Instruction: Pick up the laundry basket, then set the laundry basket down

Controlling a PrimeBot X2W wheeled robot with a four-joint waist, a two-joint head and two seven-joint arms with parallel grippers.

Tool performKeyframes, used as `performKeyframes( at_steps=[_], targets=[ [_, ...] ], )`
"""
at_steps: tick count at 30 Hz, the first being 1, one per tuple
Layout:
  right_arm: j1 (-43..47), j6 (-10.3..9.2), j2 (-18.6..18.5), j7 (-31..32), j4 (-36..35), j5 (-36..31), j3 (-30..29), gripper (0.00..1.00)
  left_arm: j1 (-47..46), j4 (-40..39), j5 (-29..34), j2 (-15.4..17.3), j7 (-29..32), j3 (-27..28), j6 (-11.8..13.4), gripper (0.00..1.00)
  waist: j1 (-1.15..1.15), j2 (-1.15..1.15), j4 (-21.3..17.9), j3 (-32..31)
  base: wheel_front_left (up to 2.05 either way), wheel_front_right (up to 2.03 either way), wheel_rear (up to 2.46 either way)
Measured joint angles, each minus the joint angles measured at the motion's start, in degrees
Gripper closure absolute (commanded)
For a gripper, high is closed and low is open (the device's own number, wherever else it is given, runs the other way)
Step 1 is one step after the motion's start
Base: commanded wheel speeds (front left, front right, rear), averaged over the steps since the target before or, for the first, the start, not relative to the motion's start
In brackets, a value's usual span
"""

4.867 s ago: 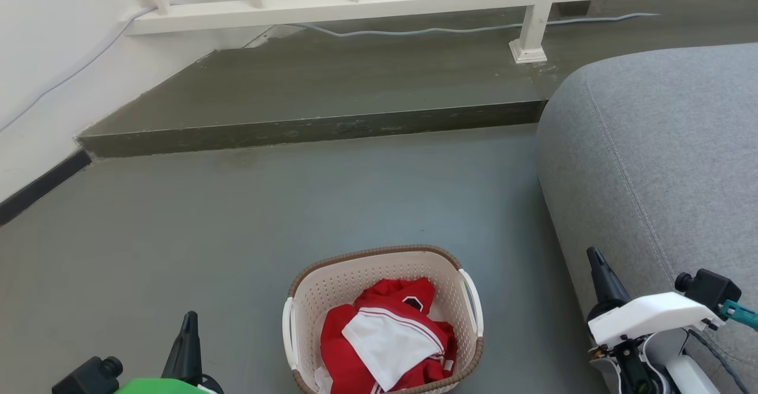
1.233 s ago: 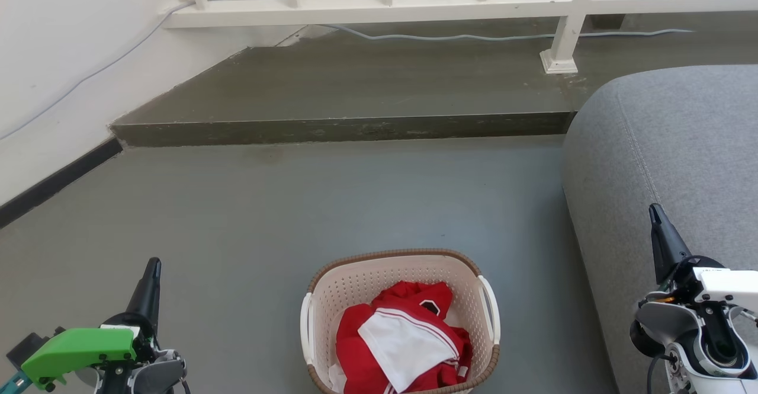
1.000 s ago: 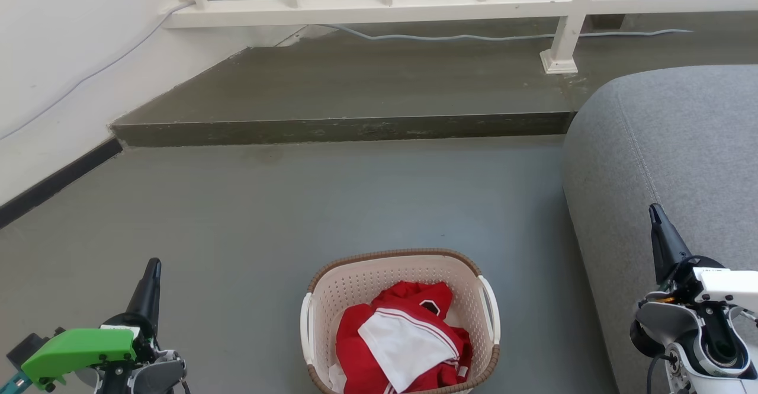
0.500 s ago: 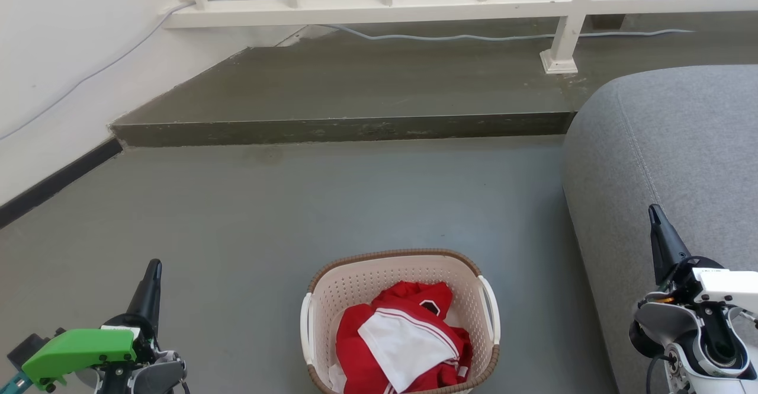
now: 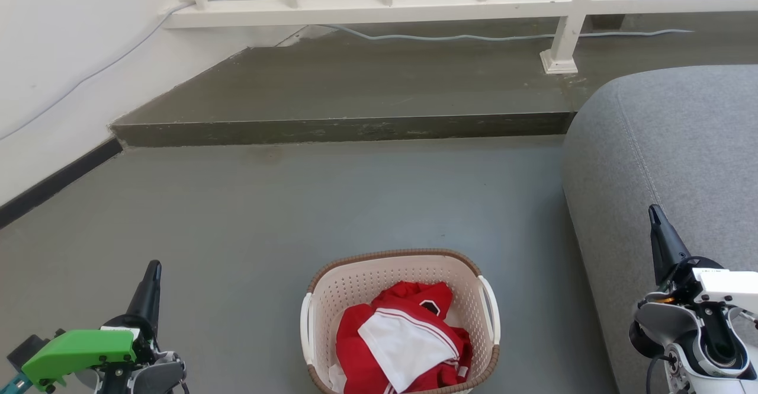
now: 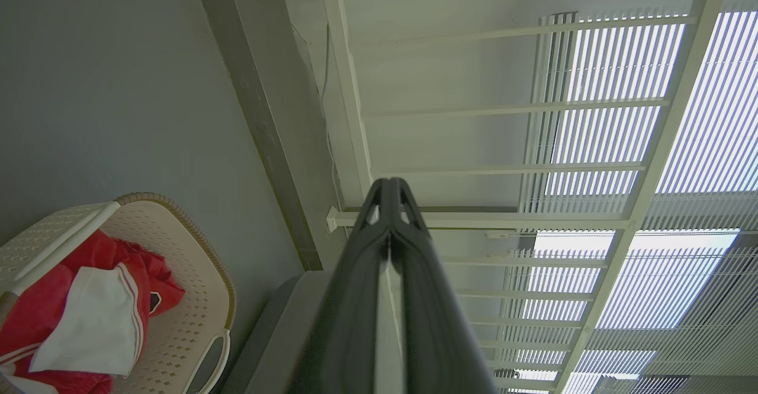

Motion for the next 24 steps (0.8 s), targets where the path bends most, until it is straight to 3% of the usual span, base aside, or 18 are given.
performKeyframes(
  at_steps=[24],
  targets=[
    [-0.01, 0.00, 0.02, 0.00, 0.08, -0.01, -0.07, 1.00, -0.05, 0.27, 0.00, -0.04, 0.07, 0.11, -0.01, 1.00, 0.00, 0.00, 0.00, -0.01, 0.00, 0.00, 0.00]
  ],
)
